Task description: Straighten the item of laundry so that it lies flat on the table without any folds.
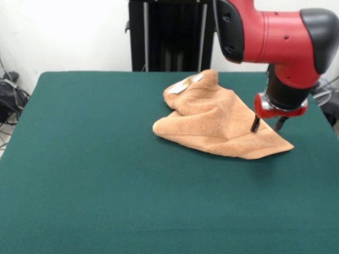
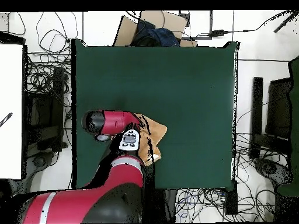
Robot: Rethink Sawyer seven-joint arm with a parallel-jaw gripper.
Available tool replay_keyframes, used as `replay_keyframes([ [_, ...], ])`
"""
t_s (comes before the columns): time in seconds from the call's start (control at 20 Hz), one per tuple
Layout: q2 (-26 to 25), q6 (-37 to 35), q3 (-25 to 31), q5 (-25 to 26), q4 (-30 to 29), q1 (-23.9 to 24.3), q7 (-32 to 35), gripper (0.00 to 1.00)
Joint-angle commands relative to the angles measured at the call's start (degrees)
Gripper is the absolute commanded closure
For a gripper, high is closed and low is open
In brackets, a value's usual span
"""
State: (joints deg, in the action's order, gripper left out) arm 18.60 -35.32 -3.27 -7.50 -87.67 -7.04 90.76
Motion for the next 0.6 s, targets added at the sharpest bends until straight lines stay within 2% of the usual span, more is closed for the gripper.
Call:
replay_keyframes([
  [0.05,-2.14,3.31,4.42,-1.69,3.09,-0.43,10.41,0.0],
  [0.6,-1.8,4.04,5.02,-1.96,2.23,0.01,10.45,0.0],
])
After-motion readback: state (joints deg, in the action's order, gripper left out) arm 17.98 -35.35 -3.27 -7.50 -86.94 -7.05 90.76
